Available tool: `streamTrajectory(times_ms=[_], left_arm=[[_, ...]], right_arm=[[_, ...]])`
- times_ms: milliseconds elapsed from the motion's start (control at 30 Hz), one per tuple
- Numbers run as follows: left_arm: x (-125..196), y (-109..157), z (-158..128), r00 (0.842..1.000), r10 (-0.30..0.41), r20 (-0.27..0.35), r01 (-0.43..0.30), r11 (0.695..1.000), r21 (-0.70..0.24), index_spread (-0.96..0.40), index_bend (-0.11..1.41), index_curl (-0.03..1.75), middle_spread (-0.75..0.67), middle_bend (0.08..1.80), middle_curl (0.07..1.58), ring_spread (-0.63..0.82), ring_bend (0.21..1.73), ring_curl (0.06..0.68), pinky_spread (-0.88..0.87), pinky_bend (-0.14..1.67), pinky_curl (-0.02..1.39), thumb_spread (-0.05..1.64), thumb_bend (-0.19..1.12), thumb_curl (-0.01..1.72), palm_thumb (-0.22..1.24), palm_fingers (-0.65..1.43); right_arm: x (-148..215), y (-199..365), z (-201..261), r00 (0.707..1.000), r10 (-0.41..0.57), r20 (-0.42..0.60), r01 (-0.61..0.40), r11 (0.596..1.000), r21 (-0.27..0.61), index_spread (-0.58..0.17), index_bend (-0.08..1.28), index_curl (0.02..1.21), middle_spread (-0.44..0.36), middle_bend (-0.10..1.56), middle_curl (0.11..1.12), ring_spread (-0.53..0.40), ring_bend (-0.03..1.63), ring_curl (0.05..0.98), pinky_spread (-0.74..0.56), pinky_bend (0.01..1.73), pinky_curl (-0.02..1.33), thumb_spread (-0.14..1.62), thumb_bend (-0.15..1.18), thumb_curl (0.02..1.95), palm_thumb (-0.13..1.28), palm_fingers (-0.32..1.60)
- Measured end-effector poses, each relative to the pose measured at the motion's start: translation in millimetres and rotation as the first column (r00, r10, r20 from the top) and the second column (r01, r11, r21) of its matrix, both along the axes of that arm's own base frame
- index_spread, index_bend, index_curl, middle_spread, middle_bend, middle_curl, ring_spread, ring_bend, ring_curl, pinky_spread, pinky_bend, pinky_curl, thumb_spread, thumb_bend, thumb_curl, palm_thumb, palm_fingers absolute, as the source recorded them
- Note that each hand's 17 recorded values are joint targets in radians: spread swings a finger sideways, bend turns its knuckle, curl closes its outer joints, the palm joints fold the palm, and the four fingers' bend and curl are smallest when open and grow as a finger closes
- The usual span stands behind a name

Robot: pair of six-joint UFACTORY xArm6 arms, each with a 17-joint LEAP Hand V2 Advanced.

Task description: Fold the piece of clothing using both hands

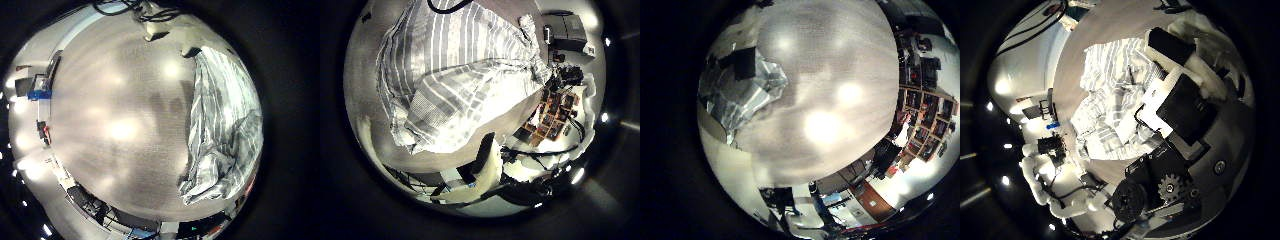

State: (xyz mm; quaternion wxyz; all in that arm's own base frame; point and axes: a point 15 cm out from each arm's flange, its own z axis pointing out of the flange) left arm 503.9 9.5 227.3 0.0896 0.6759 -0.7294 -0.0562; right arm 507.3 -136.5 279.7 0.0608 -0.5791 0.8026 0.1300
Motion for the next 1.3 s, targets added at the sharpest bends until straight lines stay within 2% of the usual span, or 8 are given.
streamTrajectory(times_ms=[200,467,567,800,1000,1200,1267,1300], left_arm=[[-13,-7,-29,0.999,-0.013,-0.052,0.012,1.000,-0.013,-0.01,0.18,0.36,0.33,0.18,0.26,0.52,0.55,0.219,0.54,0.31,0.32,1.17,-0.02,0.26,0.14,0.00],[-21,-55,-35,0.998,-0.058,0.004,0.058,0.996,-0.068,-0.01,0.18,0.36,0.33,0.17,0.26,0.52,0.54,0.215,0.54,0.31,0.32,1.17,-0.02,0.27,0.13,0.00],[-25,-61,-47,0.998,-0.054,-0.023,0.053,0.997,-0.054,-0.01,0.18,0.36,0.33,0.17,0.26,0.52,0.54,0.215,0.54,0.31,0.32,1.17,-0.02,0.27,0.13,0.00],[-24,-55,-51,0.999,-0.045,-0.024,0.044,0.998,-0.049,-0.01,0.18,0.36,0.33,0.17,0.26,0.52,0.54,0.215,0.54,0.31,0.32,1.17,-0.02,0.27,0.13,0.00],[-22,-52,-32,0.999,-0.045,0.003,0.045,0.998,-0.047,-0.01,0.18,0.36,0.33,0.17,0.26,0.53,0.54,0.215,0.54,0.31,0.32,1.17,-0.02,0.27,0.13,0.00],[-25,-16,3,0.999,-0.001,0.045,0.004,0.998,-0.058,-0.01,0.18,0.36,0.33,0.17,0.26,0.52,0.54,0.215,0.54,0.31,0.32,1.17,-0.02,0.27,0.13,0.00],[-30,-4,10,0.999,0.015,0.048,-0.013,0.998,-0.058,-0.01,0.18,0.36,0.33,0.17,0.26,0.52,0.55,0.216,0.54,0.31,0.32,1.17,-0.02,0.27,0.13,0.00],[-35,2,11,0.999,0.018,0.041,-0.015,0.998,-0.061,-0.01,0.18,0.36,0.33,0.17,0.26,0.52,0.55,0.216,0.54,0.31,0.32,1.17,-0.02,0.27,0.13,0.00]], right_arm=[[-2,44,36,0.997,0.065,0.033,-0.066,0.998,0.023,-0.313,0.98,0.94,-0.134,1.38,0.66,-0.164,1.49,0.605,-0.20,1.23,0.83,1.19,-0.01,0.79,1.05,1.17],[0,82,51,0.990,0.130,0.054,-0.131,0.991,0.016,-0.314,0.98,0.94,-0.133,1.38,0.65,-0.173,1.49,0.603,-0.20,1.22,0.85,1.20,-0.01,0.80,1.04,1.17],[0,85,53,0.989,0.136,0.058,-0.137,0.990,0.016,-0.314,0.98,0.94,-0.133,1.38,0.65,-0.174,1.49,0.603,-0.20,1.21,0.85,1.20,-0.01,0.80,1.04,1.17],[-7,132,83,0.976,0.192,0.099,-0.199,0.978,0.064,-0.313,0.98,0.94,-0.133,1.38,0.65,-0.174,1.49,0.602,-0.20,1.21,0.86,1.20,-0.01,0.81,1.04,1.17],[-19,178,111,0.955,0.260,0.141,-0.274,0.957,0.094,-0.312,0.98,0.94,-0.133,1.38,0.64,-0.175,1.48,0.602,-0.20,1.20,0.87,1.20,-0.01,0.81,1.04,1.17],[-31,263,129,0.908,0.385,0.167,-0.403,0.910,0.093,-0.311,0.98,0.94,-0.133,1.38,0.64,-0.175,1.48,0.602,-0.21,1.20,0.87,1.19,-0.01,0.81,1.03,1.17],[-31,276,135,0.898,0.398,0.185,-0.419,0.904,0.087,-0.310,0.98,0.94,-0.133,1.38,0.64,-0.174,1.48,0.600,-0.21,1.20,0.87,1.19,-0.04,0.80,0.97,1.17],[-30,276,134,0.899,0.396,0.185,-0.416,0.905,0.087,-0.316,0.93,0.93,-0.137,1.36,0.63,-0.182,1.46,0.594,-0.23,1.20,0.86,1.20,-0.07,0.77,0.85,1.11]])
